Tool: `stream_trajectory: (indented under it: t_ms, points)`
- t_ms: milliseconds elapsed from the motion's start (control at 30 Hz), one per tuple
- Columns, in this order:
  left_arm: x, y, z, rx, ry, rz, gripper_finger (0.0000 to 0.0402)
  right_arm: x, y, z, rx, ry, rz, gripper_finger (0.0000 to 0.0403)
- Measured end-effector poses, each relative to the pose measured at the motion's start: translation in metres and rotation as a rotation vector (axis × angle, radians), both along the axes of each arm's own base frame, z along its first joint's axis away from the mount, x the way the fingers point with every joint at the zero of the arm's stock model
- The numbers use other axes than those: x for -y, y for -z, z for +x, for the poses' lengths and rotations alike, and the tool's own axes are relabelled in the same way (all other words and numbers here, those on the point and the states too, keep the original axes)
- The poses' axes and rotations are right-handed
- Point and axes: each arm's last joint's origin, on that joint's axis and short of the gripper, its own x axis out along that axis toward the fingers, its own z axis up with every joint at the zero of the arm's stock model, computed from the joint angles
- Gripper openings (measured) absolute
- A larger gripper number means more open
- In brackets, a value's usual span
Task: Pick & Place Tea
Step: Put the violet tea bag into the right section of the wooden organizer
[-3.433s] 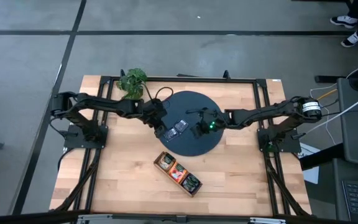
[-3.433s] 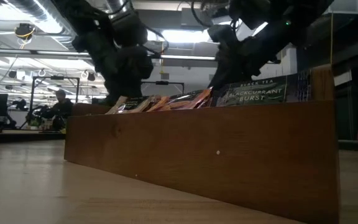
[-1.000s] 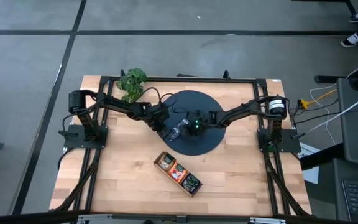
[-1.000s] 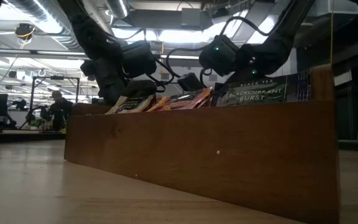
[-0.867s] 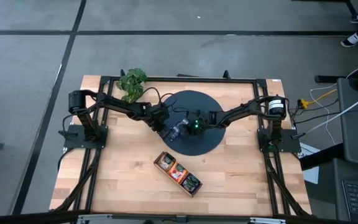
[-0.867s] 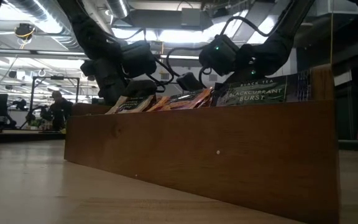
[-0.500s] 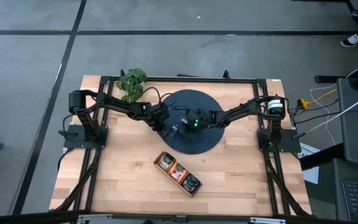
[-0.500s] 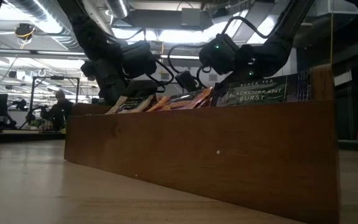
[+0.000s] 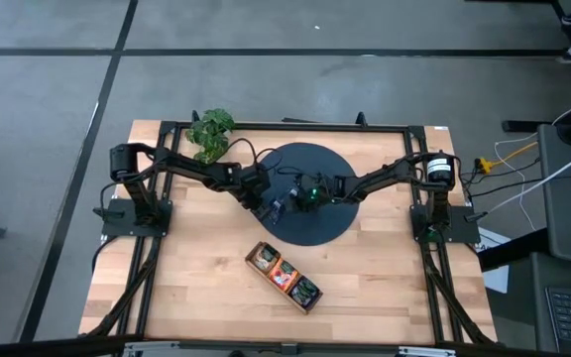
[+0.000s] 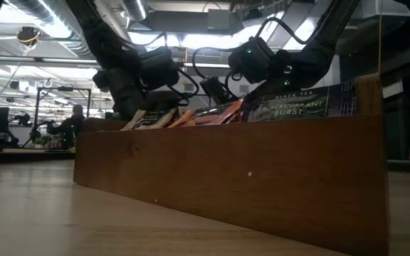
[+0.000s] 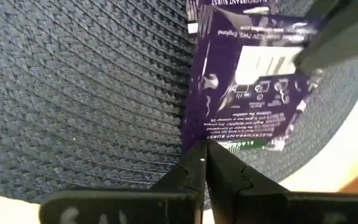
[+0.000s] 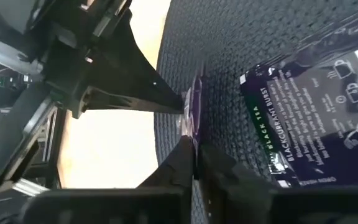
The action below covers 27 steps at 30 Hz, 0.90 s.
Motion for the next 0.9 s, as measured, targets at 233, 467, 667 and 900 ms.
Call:
stream_trajectory:
  t_ms: [233,467,667,900]
  points:
    - [0.001,-0.015,-0.01,-0.013,0.002,-0.023,0.0014,0.0,0.0,0.0,0.003,-0.031,-0.038,0.0009]
    - [0.004,-0.055,-0.025,0.057,-0.015,0.008,0.0029,0.0,-0.013,0.012,0.053,-0.176,-0.176,0.0005]
    - [-0.01,-0.093,-0.052,0.13,-0.109,-0.001,0.0072,-0.007,-0.042,0.03,-0.046,-0.436,-0.492,0.0003]
    - [-0.037,-0.121,-0.095,0.147,-0.444,-0.118,0.0128,-0.026,-0.095,0.048,-0.354,-0.694,-1.159,0.0002]
